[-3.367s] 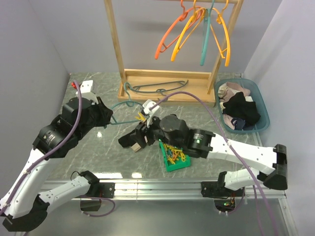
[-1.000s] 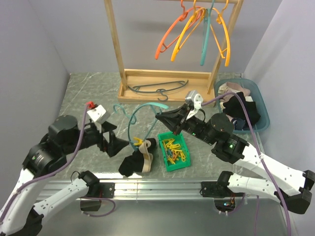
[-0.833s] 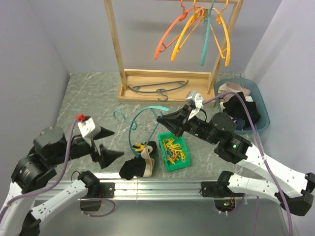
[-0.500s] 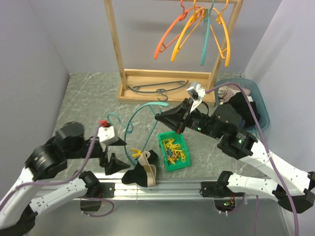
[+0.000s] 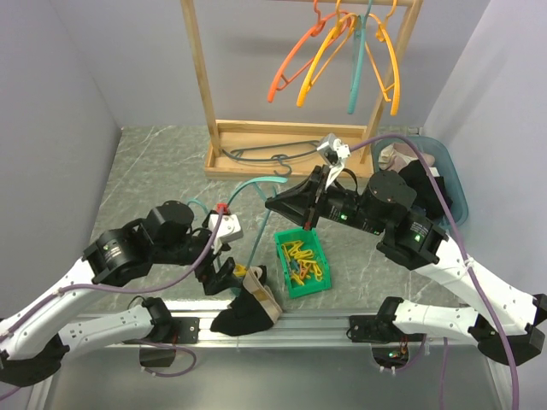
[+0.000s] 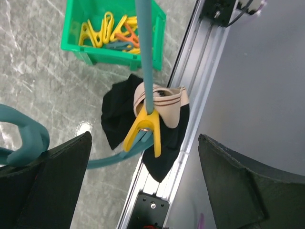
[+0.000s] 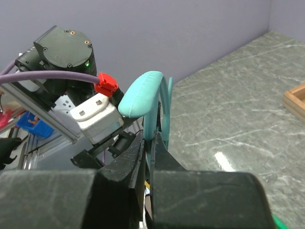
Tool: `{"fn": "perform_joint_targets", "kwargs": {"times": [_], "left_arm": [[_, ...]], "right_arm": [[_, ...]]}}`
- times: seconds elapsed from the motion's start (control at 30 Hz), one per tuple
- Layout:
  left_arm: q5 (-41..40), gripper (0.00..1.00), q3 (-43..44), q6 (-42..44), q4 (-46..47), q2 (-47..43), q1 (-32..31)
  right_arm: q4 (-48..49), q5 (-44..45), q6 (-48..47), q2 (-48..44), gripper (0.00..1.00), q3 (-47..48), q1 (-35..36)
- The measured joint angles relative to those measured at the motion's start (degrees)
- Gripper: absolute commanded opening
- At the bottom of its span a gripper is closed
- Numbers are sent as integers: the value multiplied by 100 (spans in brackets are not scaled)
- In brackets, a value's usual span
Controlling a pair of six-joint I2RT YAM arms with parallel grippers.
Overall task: Remove the underwear clipped to the hanger
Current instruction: Adjust the hanger, then remove the underwear from the hanger.
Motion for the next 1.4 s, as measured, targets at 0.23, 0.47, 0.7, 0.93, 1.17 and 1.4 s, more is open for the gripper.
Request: {"fn": "perform_joint_targets", "kwargs": {"times": [0.23,0.47,0.7,0.93,1.17,1.4], "left_arm": [[-496,99,173,-61,-181,643,-378],[-1091,94,337,-337,-295,1086,-678],[-1091,91,337,-433,-238,1056,-918],[-625,88,337,-448,-170,892,-946],[-356,59,315,-560,-144,822,-955],[168,56,310,-531,122,981,-1019]], "right_arm": [[-212,46,-11,4,0,4,-17],[-417,133,46,2,0,4,-79],[-549,221,450,9,0,85,-205],[-584,111,1005,61,0,201,-483],[-568,-66,1292,101,0,223,-595],[-433,-81,1495,181,0,223,-599]]}}
